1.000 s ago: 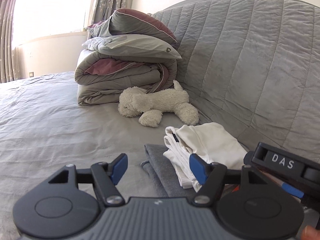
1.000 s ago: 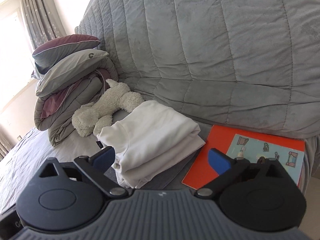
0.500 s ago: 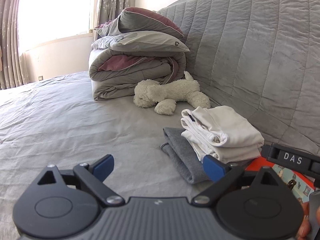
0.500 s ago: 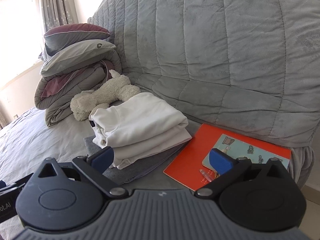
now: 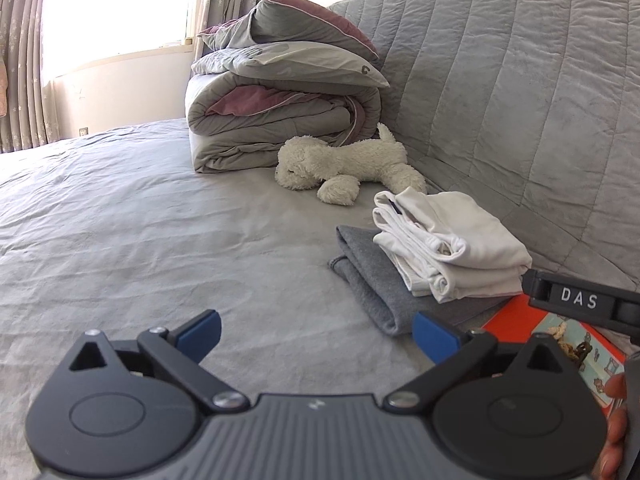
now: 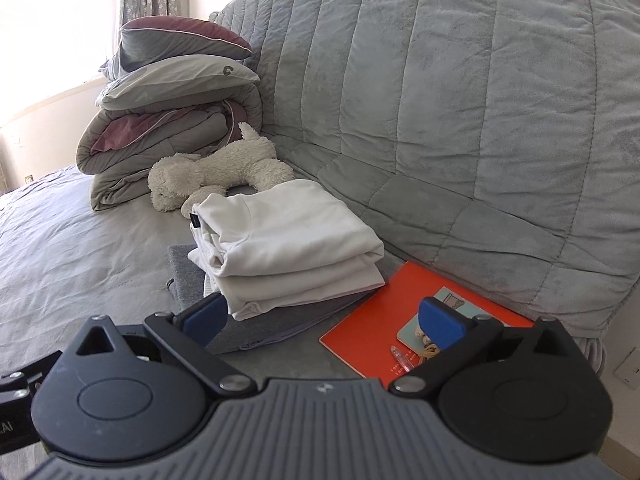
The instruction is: Fold clothes
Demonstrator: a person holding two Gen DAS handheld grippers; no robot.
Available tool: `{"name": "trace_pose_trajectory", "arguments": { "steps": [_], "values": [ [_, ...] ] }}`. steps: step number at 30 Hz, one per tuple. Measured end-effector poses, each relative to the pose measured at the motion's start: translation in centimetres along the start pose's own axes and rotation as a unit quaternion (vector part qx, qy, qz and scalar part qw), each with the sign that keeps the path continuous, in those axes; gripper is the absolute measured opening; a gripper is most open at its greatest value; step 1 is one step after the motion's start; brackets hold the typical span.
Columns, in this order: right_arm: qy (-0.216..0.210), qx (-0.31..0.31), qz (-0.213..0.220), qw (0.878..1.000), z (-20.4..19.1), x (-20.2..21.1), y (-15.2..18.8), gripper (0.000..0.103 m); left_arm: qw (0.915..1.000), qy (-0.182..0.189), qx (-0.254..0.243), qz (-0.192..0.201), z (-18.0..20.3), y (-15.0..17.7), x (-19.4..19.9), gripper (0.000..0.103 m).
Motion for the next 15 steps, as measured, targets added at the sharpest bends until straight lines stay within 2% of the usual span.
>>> {"name": "trace_pose_trajectory", "arguments": {
  "steps": [8,15],
  "values": [
    [-0.007,0.007,-0.006,1.0,-0.9,-0.1,0.0,0.103,1.0,0.009,-0.004,0.001,0.1,0.0,0.0,0.102],
    [0.004,0.017,-0.01,1.0,-1.3,-0.2,0.3,0.103,0.9999,0.014,-0.008,0.0,0.4,0.1,-0.1,0.102]
  ]
}}
Point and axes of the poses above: each gripper's, at about its wrist camera, not at the fingertips, and x roughly against the way its jaws point, z to its right, y to its underside, the point moved 1 cm from there along -x, roughly the way its jaws point, and after that the axes turned 1 degree about z, right-handed, at the moved point
